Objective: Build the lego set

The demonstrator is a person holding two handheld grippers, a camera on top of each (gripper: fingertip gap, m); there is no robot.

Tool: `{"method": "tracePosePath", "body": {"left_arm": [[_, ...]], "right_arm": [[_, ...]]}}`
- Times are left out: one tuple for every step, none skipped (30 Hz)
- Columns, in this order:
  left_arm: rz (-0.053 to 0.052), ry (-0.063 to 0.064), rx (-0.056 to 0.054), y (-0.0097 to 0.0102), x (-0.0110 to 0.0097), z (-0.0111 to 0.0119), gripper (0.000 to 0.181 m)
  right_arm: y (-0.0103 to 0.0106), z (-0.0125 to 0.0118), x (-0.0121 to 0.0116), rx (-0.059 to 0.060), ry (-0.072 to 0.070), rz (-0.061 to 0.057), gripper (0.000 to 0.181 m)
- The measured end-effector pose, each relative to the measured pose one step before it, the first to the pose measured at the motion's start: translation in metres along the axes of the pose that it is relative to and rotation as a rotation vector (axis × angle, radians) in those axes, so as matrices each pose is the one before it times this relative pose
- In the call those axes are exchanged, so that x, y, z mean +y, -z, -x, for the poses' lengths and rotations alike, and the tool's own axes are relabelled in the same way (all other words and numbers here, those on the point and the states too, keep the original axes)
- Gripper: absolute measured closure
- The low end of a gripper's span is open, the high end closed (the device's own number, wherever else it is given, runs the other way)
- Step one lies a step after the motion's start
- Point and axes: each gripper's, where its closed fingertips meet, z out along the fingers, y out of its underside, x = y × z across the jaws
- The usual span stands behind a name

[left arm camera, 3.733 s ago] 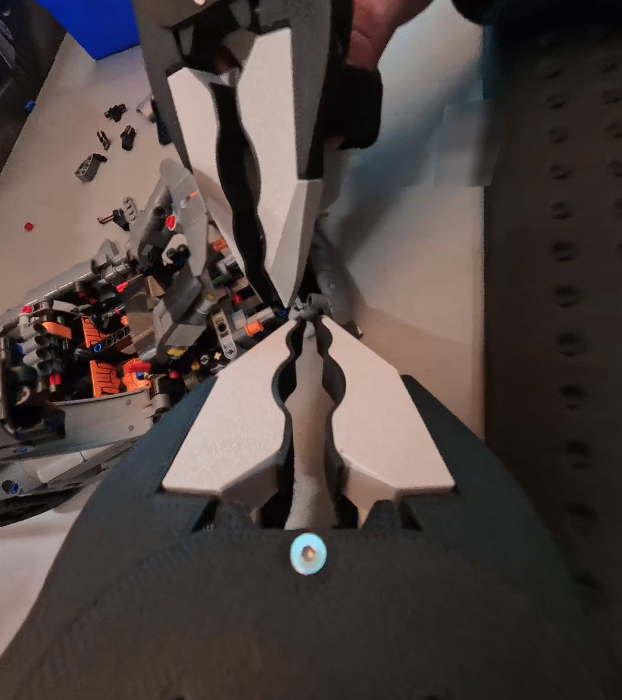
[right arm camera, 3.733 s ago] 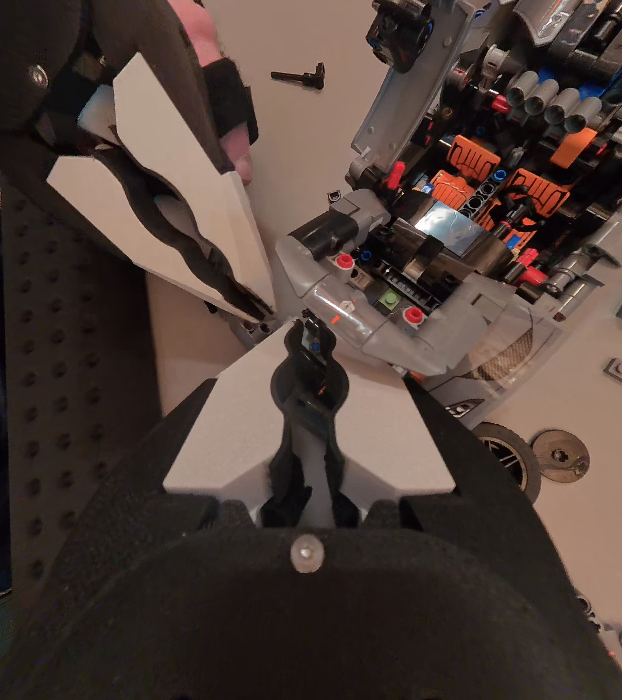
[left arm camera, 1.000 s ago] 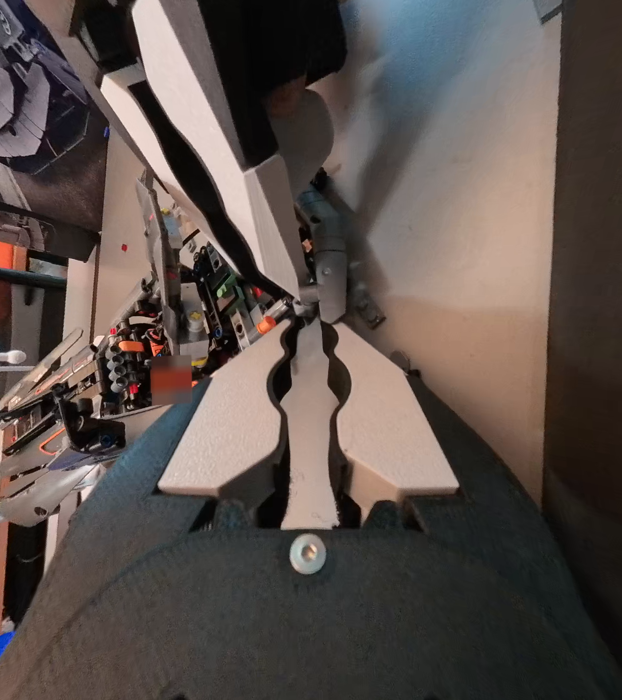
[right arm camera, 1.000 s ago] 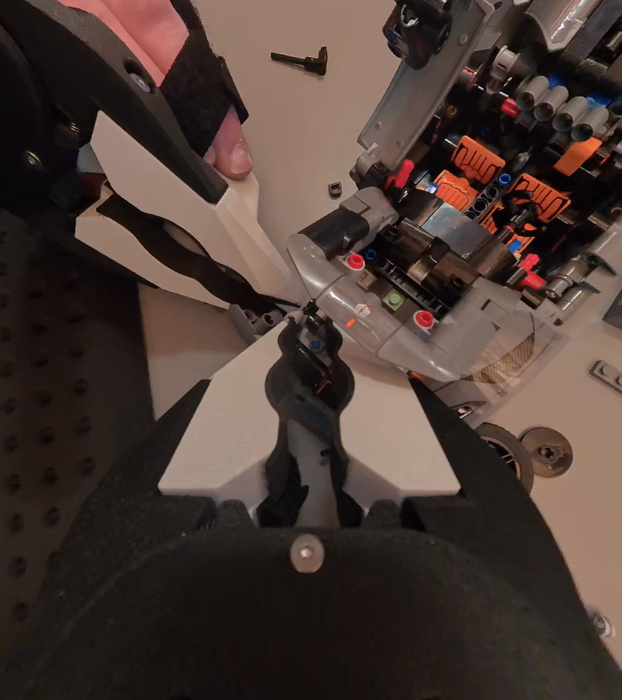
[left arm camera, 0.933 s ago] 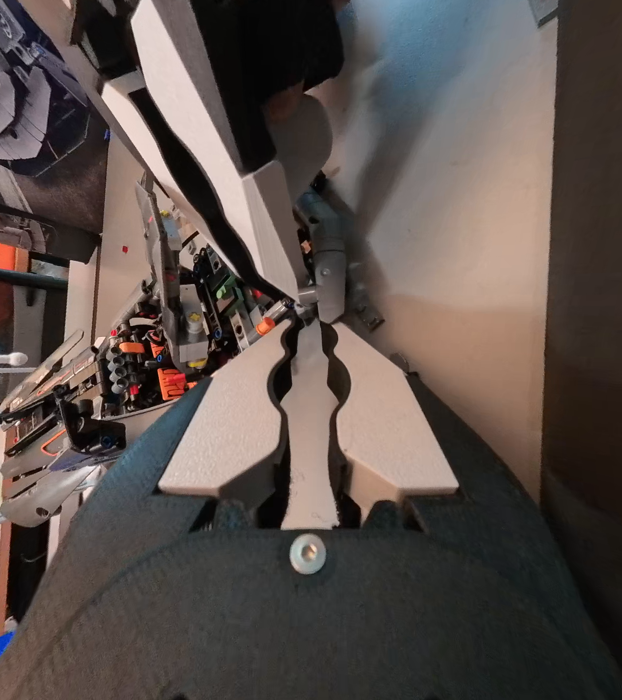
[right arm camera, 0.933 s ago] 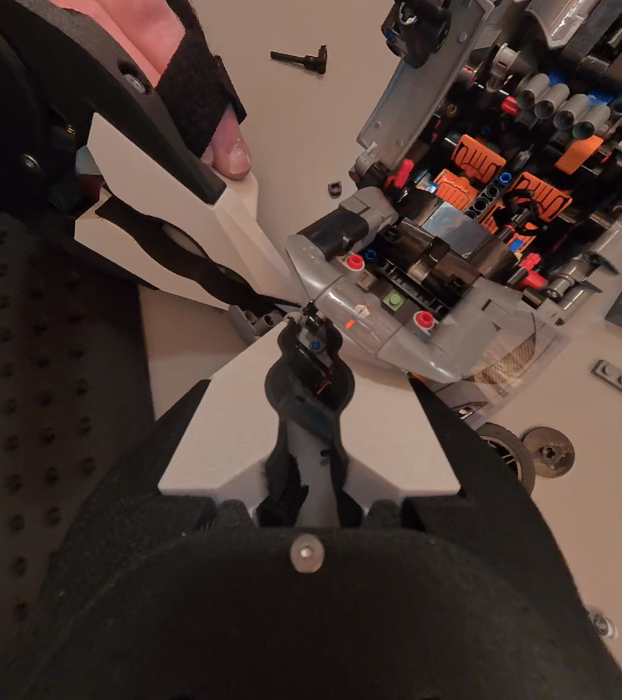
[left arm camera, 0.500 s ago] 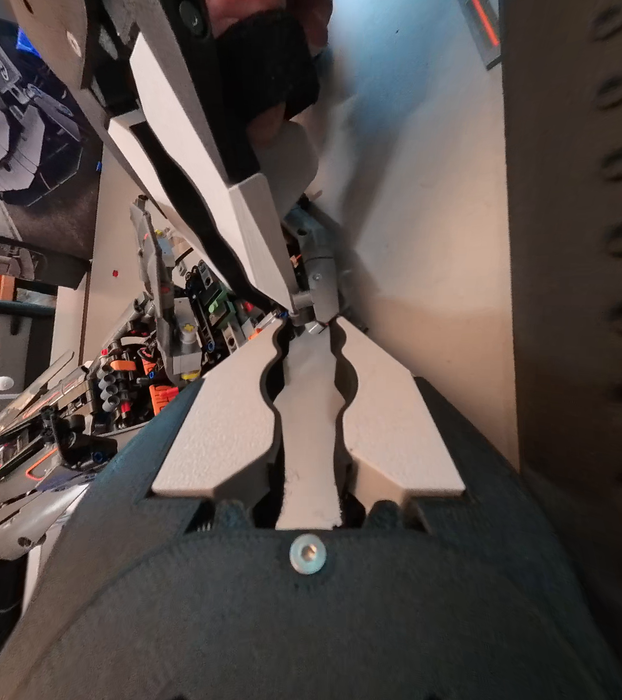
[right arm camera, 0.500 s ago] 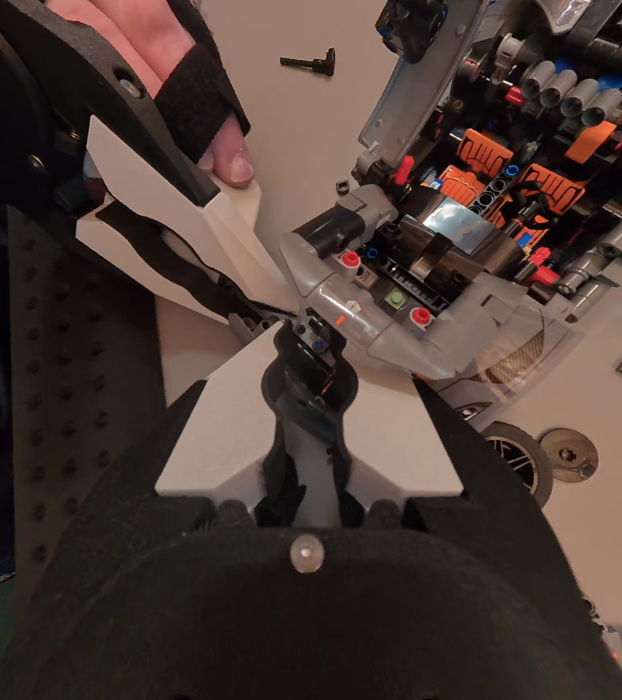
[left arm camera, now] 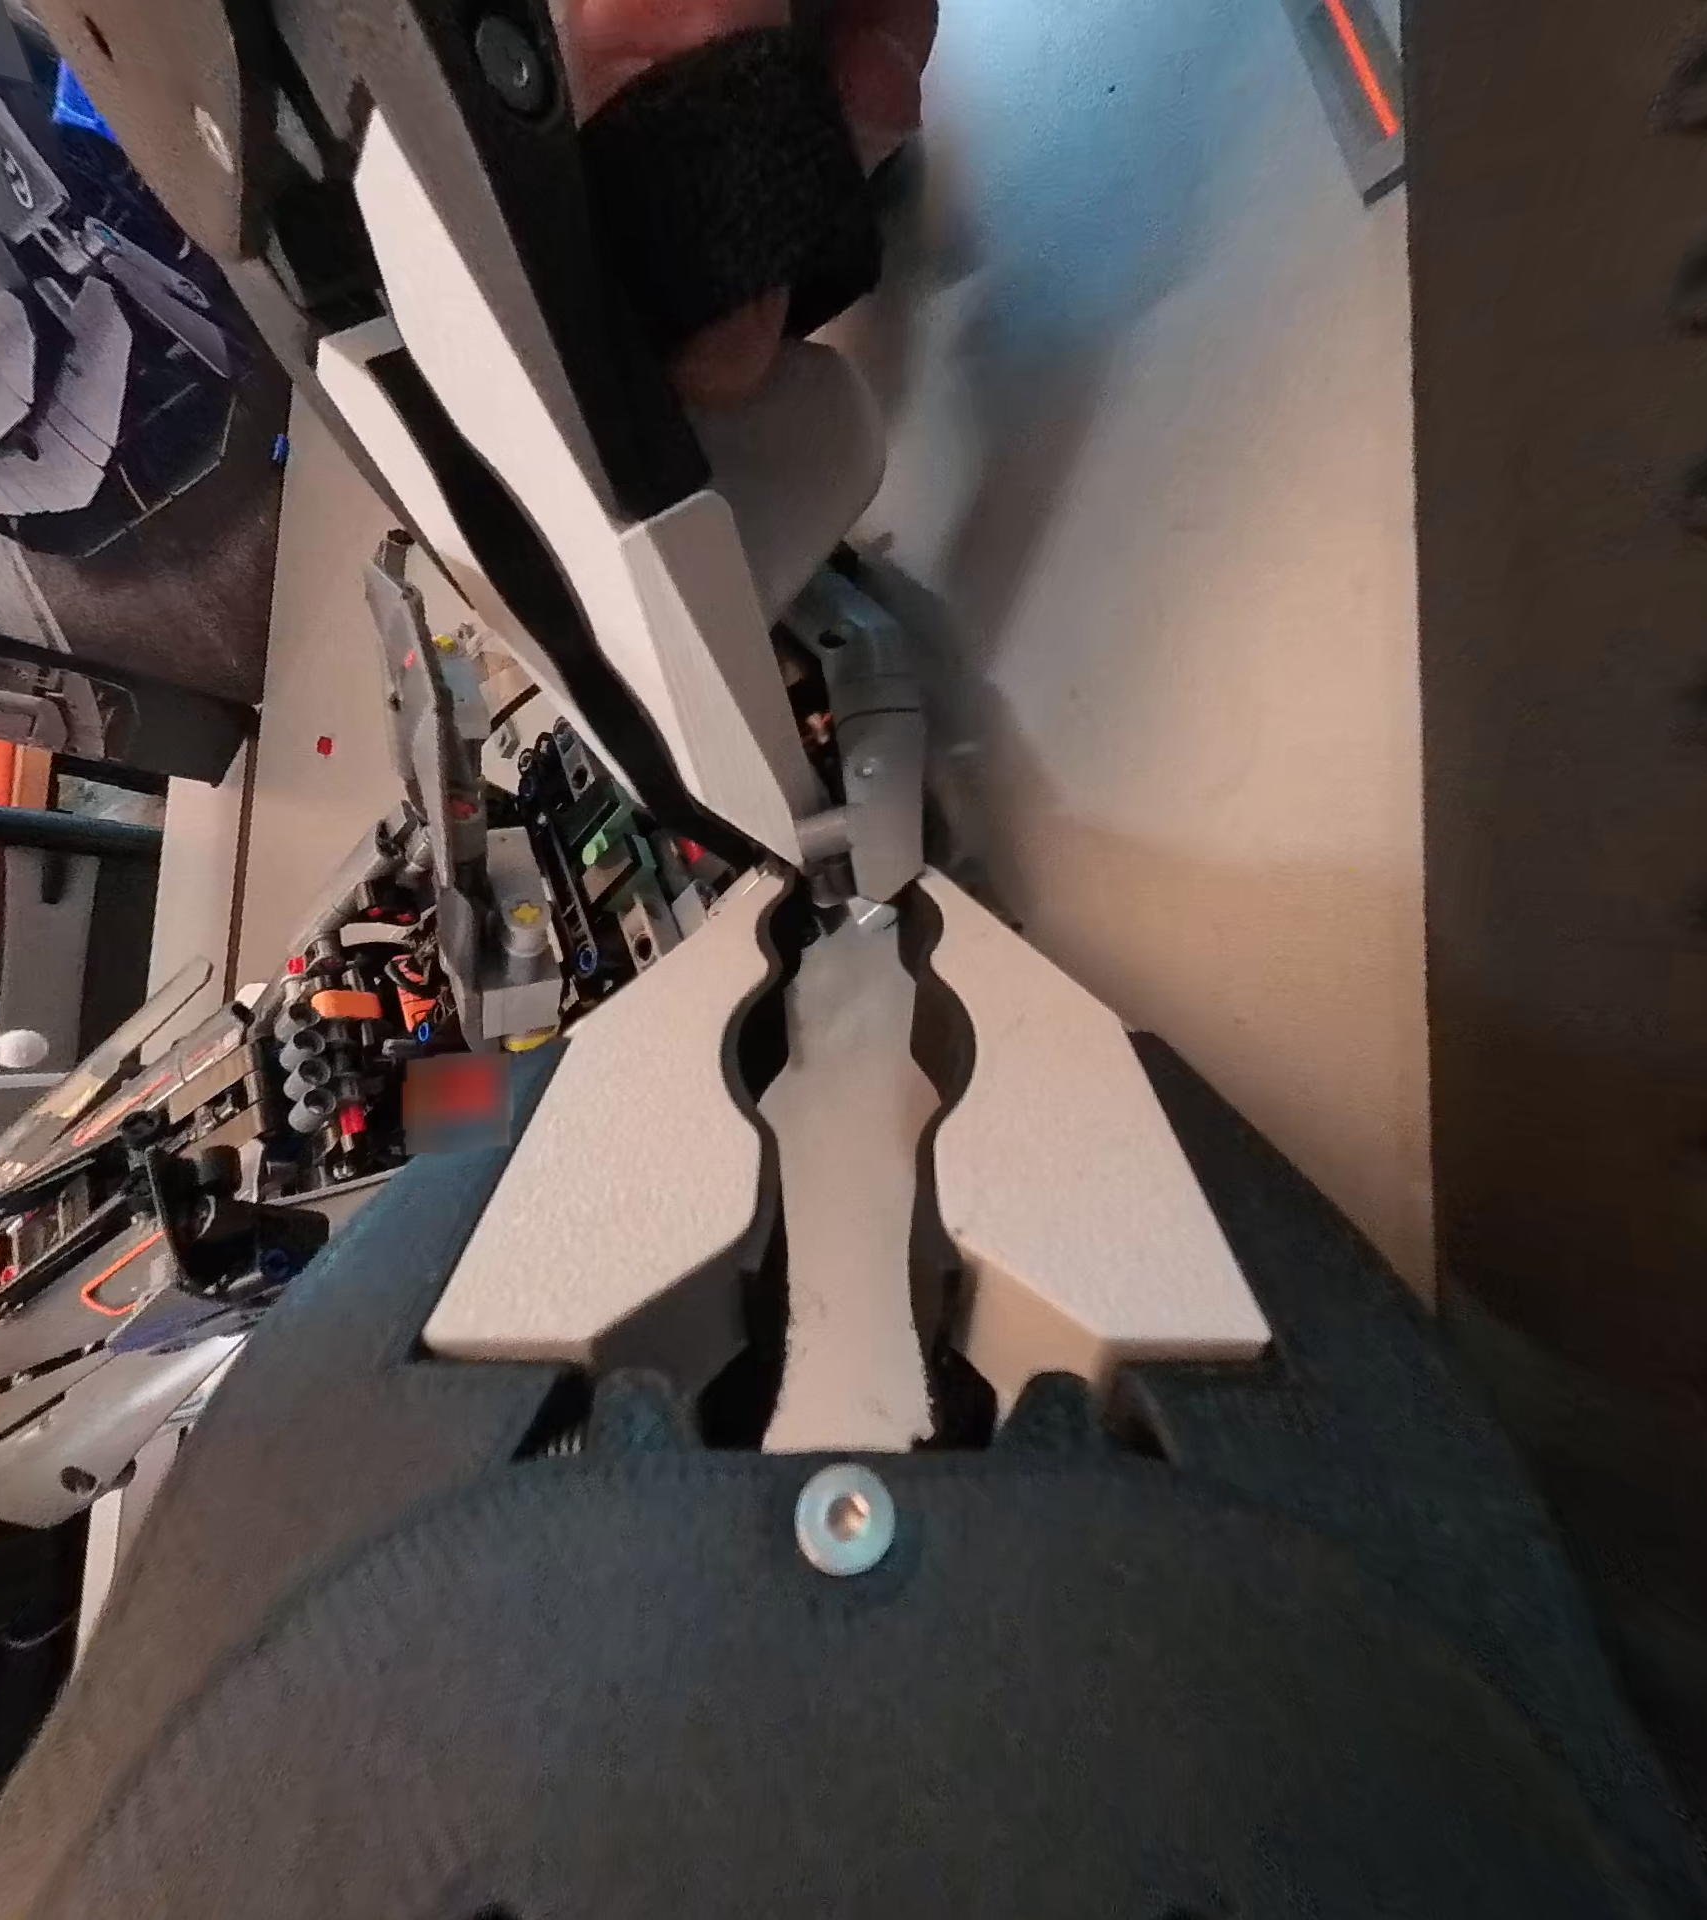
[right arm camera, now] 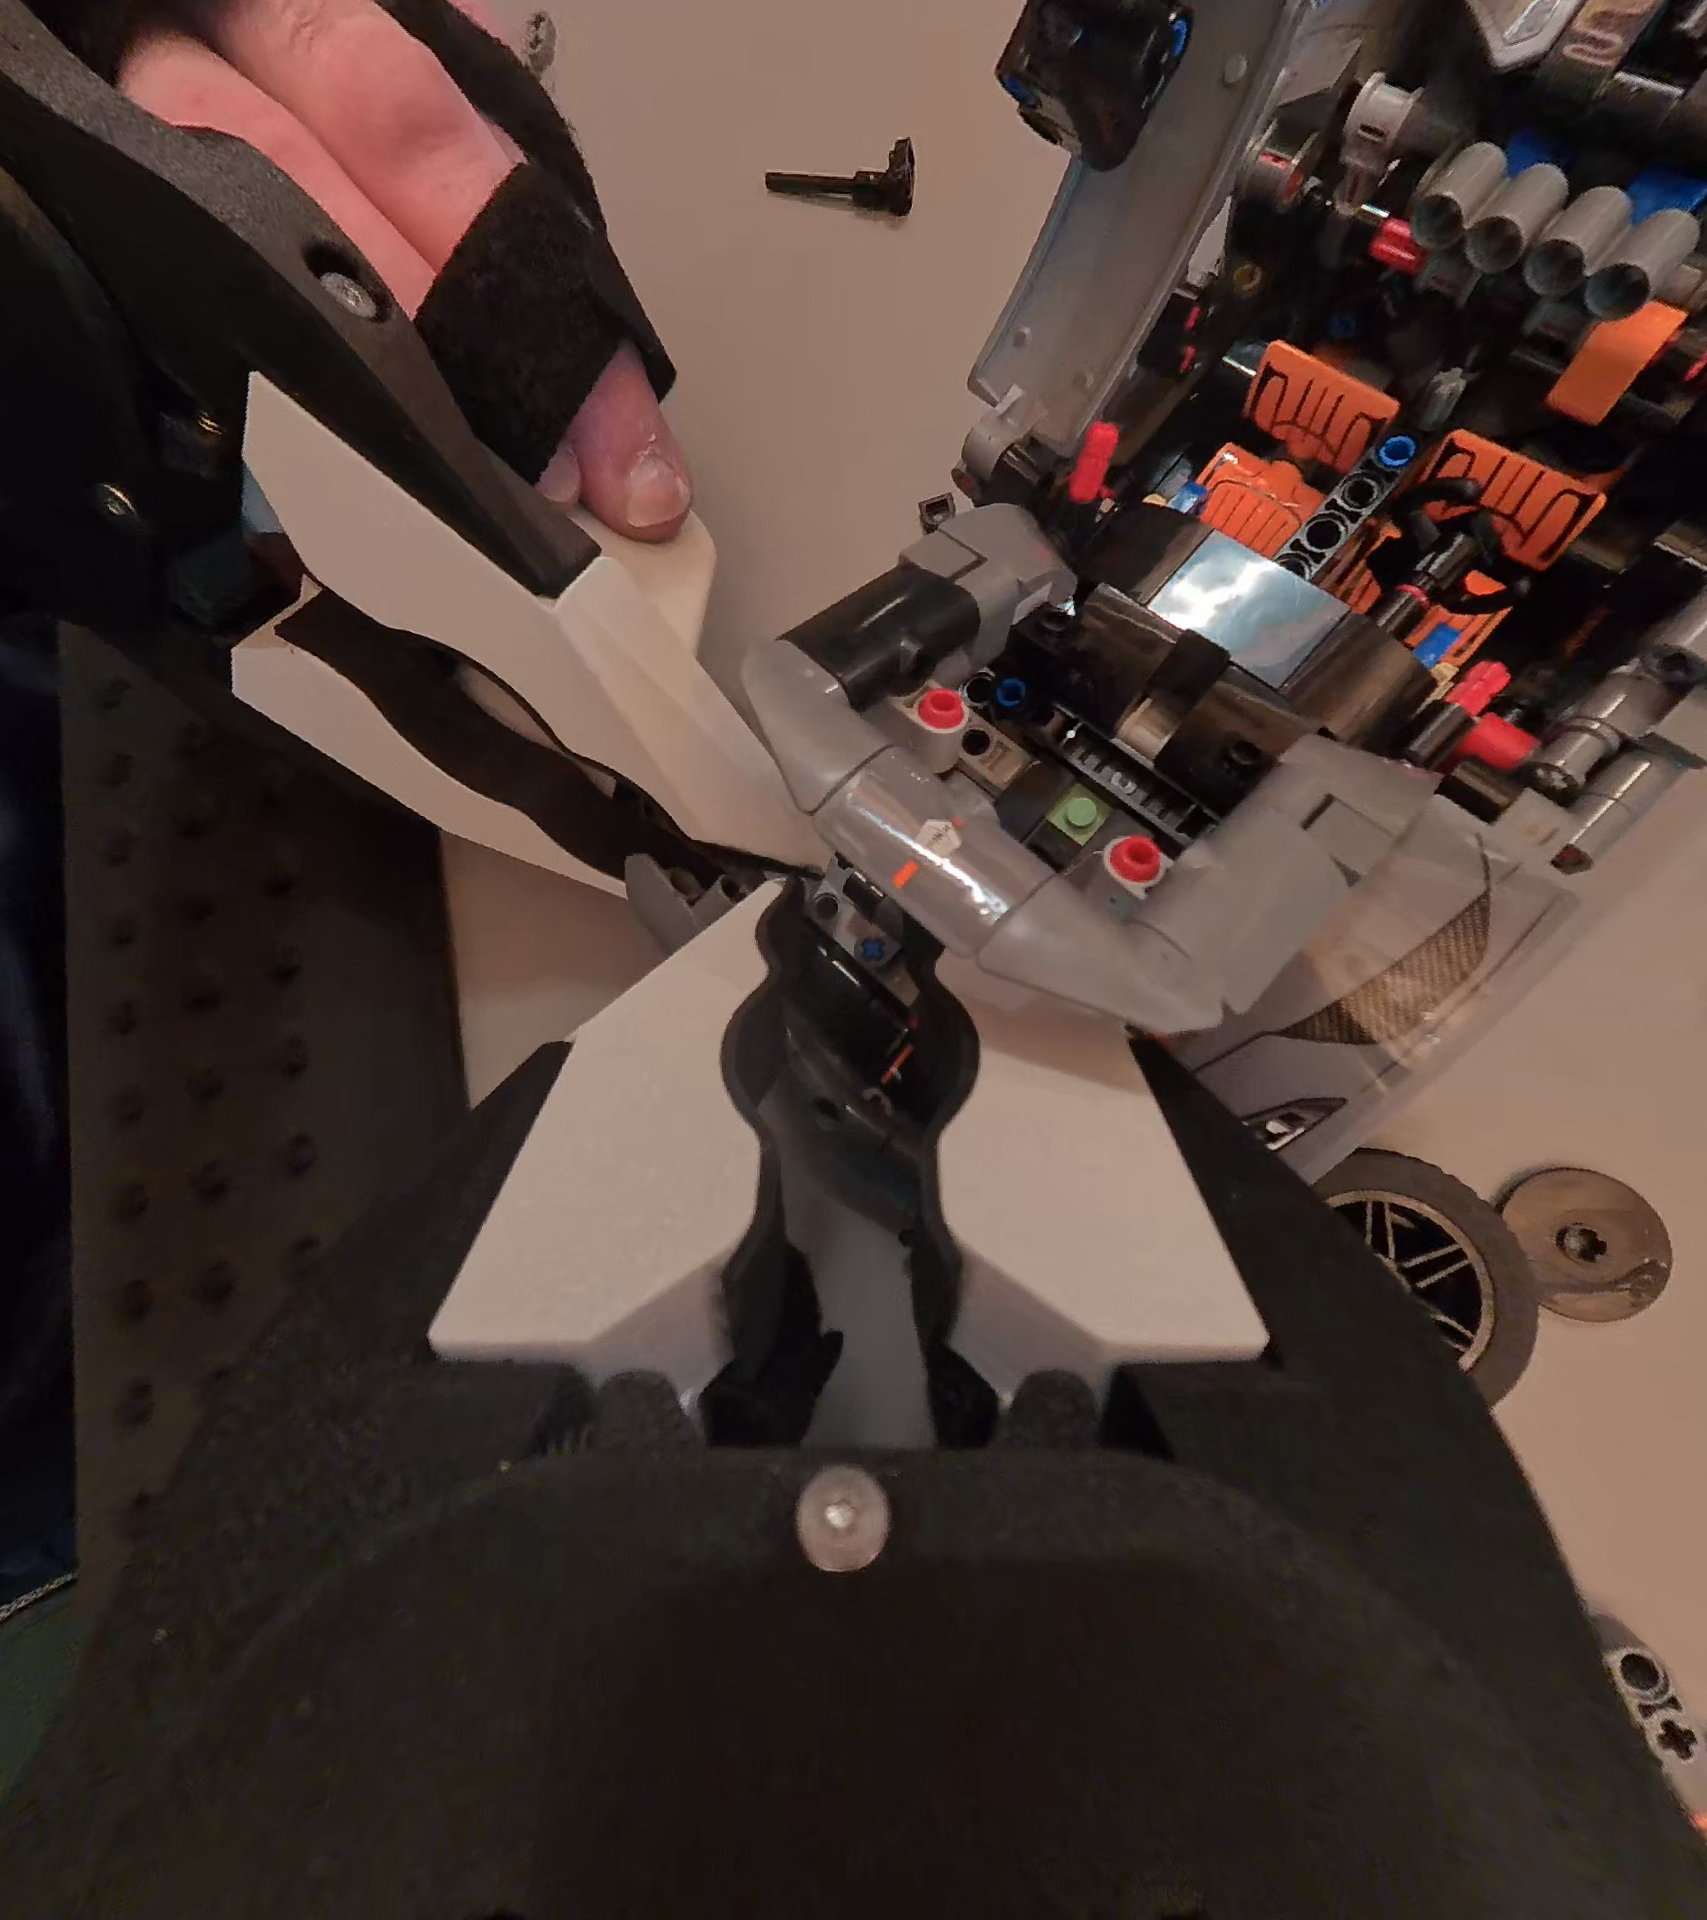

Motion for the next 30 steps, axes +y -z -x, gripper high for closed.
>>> {"method": "tracePosePath", "body": {"left_arm": [[0.0041,-0.0016,-0.0053,0.00020,0.00011,0.00042,0.166],[0.0063,-0.0036,-0.0090,0.00008,0.00040,0.00085,0.167],[0.0109,-0.0059,-0.0165,0.00025,0.00112,0.00214,0.168],[0.0013,-0.0019,-0.0053,0.00022,0.00002,0.00063,0.168],[0.0026,-0.0010,0.0008,-0.00014,0.00015,-0.00037,0.168],[0.0029,-0.0069,-0.0082,0.00019,0.00022,0.00075,0.168],[0.0039,-0.0055,-0.0093,0.00035,0.00007,0.00082,0.168],[0.0022,-0.0018,-0.0052,0.00022,-0.00024,0.00042,0.168],[0.0035,-0.0037,-0.0065,0.00006,0.00020,0.00069,0.168],[0.0064,-0.0050,-0.0122,0.00025,0.00041,0.00148,0.168],[0.0041,0.0000,-0.0057,0.00013,0.00000,0.00057,0.168],[0.0036,0.0026,-0.0033,-0.00006,0.00007,0.00041,0.168],[0.0027,-0.0022,-0.0019,0.00003,-0.00004,0.00000,0.168],[0.0015,-0.0029,-0.0023,-0.00006,0.00008,-0.00015,0.168],[0.0035,0.0001,-0.0029,-0.00006,0.00023,0.00020,0.168],[0.0027,0.0024,-0.0001,-0.00014,0.00006,0.00007,0.168],[0.0032,0.0039,0.0031,-0.00081,0.00015,-0.00046,0.168],[0.0052,0.0010,0.0003,-0.00085,0.00023,-0.00013,0.168],[0.0035,-0.0062,-0.0047,-0.00046,-0.00021,0.00008,0.168],[0.0039,-0.0036,-0.0048,-0.00055,-0.00011,-0.00009,0.168],[0.0018,-0.0025,-0.0041,-0.00024,-0.00015,0.00023,0.168],[-0.0008,-0.0014,-0.0043,-0.00022,-0.00012,0.00054,0.168],[-0.0031,-0.0061,-0.0071,0.00038,-0.00053,0.00088,0.168],[-0.0022,-0.0078,-0.0079,0.00036,-0.00059,0.00051,0.168],[0.0019,-0.0088,-0.0055,0.00008,-0.00024,-0.00012,0.168],[0.0009,-0.0102,-0.0096,0.00026,-0.00008,0.00069,0.168],[-0.0021,-0.0045,-0.0038,0.00011,-0.00032,0.00023,0.168],[-0.0032,0.0012,0.0036,-0.00005,-0.00042,-0.00057,0.168],[-0.0006,0.0015,-0.0001,-0.00025,0.00018,0.00034,0.168],[0.0016,-0.0006,-0.0021,-0.00020,0.00025,0.00044,0.168]], "right_arm": [[0.00012,-0.00016,0.00002,0.0014,0.0010,-0.0001,0.166],[0.00025,-0.00042,0.00015,0.0028,0.0004,0.0005,0.167],[0.00035,-0.00092,0.00041,0.0054,-0.0007,0.0017,0.167],[0.00030,-0.00056,0.00021,0.0018,-0.0014,0.0006,0.167],[0.00012,0.00005,0.00017,-0.0025,-0.0037,-0.0010,0.167],[0.00019,-0.00017,0.00002,-0.0007,-0.0033,-0.0001,0.167],[0.00020,-0.00022,0.00022,0.0010,-0.0004,0.0007,0.166],[0.00030,-0.00013,0.00006,-0.0004,-0.0015,-0.0001,0.167],[0.00007,-0.00022,0.00004,0.0001,-0.0032,-0.0005,0.167],[0.00001,-0.00038,0.00003,0.0013,-0.0018,-0.0003,0.167],[0.00008,-0.00014,0.00000,0.0002,-0.0013,-0.0002,0.167],[0.00001,-0.00001,0.00007,-0.0008,-0.0015,-0.0001,0.167],[-0.00003,-0.00004,0.00009,0.0001,-0.0013,0.0004,0.167],[0.00003,-0.00009,0.00002,0.0005,-0.0011,0.0003,0.167],[-0.00007,0.00011,-0.00008,-0.0005,-0.0004,0.0000,0.167],[-0.00007,0.00000,0.00008,0.0001,-0.0007,0.0001,0.168],[0.00000,-0.00047,0.00012,0.0024,-0.0013,0.0007,0.168],[0.00000,-0.00047,0.00003,0.0029,-0.0003,0.0009,0.168],[0.00007,-0.00014,0.00011,0.0015,0.0002,0.0001,0.168],[0.00015,-0.00016,0.00002,0.0013,-0.0002,0.0001,0.168],[0.00014,-0.00030,0.00010,0.0016,-0.0005,-0.0001,0.168],[0.00034,0.00000,-0.00014,-0.0011,-0.0018,-0.0015,0.169],[0.00053,0.00040,-0.00040,-0.0045,-0.0031,-0.0032,0.169],[0.00053,0.00020,-0.00020,-0.0036,-0.0024,-0.0022,0.170],[0.00017,0.00010,0.00004,-0.0016,-0.0014,-0.0009,0.170],[0.00026,0.00024,-0.00015,-0.0016,-0.0014,-0.0015,0.170],[0.00040,-0.00003,0.00002,-0.0006,-0.0009,-0.0006,0.170],[0.00024,-0.00005,0.00009,0.0002,-0.0009,0.0003,0.169],[-0.00007,-0.00014,0.00011,0.0001,-0.0019,-0.0003,0.170],[0.00013,-0.00016,0.00018,0.0001,-0.0026,0.0004,0.169]]}}
